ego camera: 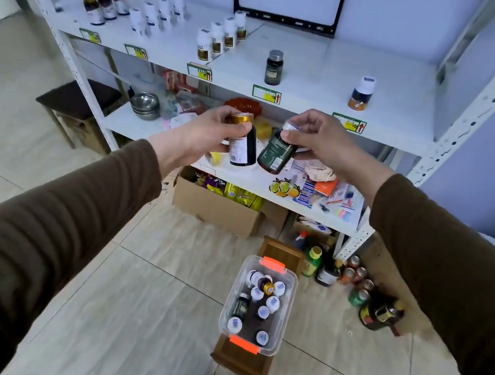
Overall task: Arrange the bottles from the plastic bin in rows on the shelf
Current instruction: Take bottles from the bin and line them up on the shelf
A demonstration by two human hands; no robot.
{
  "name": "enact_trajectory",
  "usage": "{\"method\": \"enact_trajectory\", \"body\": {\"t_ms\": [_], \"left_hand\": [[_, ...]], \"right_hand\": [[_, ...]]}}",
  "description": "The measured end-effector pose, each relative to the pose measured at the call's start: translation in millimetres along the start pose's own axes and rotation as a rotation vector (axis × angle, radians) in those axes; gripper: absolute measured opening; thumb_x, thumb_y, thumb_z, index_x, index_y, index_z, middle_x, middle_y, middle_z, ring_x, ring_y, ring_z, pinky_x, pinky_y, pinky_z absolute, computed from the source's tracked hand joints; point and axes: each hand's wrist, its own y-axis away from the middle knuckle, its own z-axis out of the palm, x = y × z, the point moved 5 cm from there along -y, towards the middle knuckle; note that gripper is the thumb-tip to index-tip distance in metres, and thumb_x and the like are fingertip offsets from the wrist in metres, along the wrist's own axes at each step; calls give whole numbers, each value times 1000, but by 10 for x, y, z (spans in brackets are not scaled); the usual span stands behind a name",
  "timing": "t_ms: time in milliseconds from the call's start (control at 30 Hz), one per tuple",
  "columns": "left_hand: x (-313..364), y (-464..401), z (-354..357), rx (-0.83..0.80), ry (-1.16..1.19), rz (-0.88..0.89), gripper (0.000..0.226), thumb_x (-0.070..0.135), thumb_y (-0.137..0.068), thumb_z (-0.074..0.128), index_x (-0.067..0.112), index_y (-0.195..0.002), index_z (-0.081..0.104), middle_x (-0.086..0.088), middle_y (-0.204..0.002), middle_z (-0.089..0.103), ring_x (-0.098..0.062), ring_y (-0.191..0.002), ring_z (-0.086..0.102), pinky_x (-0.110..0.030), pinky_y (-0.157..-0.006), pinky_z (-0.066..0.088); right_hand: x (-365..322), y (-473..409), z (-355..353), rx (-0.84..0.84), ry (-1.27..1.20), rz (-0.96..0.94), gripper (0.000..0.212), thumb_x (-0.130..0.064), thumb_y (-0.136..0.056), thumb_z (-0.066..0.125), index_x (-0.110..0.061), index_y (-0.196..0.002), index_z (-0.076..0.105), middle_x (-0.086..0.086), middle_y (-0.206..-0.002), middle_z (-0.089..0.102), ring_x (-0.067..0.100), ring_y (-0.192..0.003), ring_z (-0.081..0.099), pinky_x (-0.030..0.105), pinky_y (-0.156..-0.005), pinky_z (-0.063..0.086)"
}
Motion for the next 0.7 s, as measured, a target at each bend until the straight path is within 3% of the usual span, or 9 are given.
{"method": "enact_trajectory", "body": {"t_ms": [200, 300, 400, 567, 700], "left_hand": [[87, 14, -287, -34, 10, 30, 28, 22, -97, 62, 17, -124, 57, -3, -118, 69, -17, -109, 66, -35, -94, 53], [90, -44, -517, -55, -1, 44, 28, 21, -97, 62, 17, -125, 56, 0, -114, 69, -11, -101, 67, -26, -83, 55], [62, -167, -793, -83, -6, 47, 27, 20, -97, 62, 17, -124, 57, 3, -109, 69, -8, -95, 67, -20, -76, 54], [17, -455, -1342, -154, 0, 35, 37, 20, -96, 63, 12, -131, 55, -2, -117, 68, -12, -103, 67, -24, -84, 55], [15, -702, -1601, -210, -12, 35, 38, 23, -96, 64, 11, -131, 54, -5, -118, 67, -17, -105, 65, -27, -85, 53]], "right_hand": [[-274, -91, 208, -28, -4, -39, 30, -15, -87, 72, -12, -115, 61, -4, -90, 63, 23, -100, 66, 50, -91, 55], [-381, -231, 366, -34, 7, -43, 32, -12, -89, 70, -13, -119, 60, 0, -97, 64, 29, -106, 66, 52, -91, 55], [-463, -434, 576, -19, 34, -37, 30, -14, -90, 68, -19, -118, 61, 16, -113, 62, 34, -108, 64, 54, -89, 55], [-618, -825, 941, 48, 43, -13, 24, -15, -90, 67, -25, -112, 63, 21, -125, 57, 31, -111, 63, 53, -89, 56], [-657, -1042, 1130, 136, 20, 5, 21, -17, -89, 66, -29, -105, 64, 15, -118, 60, 27, -107, 64, 52, -87, 57]]}}
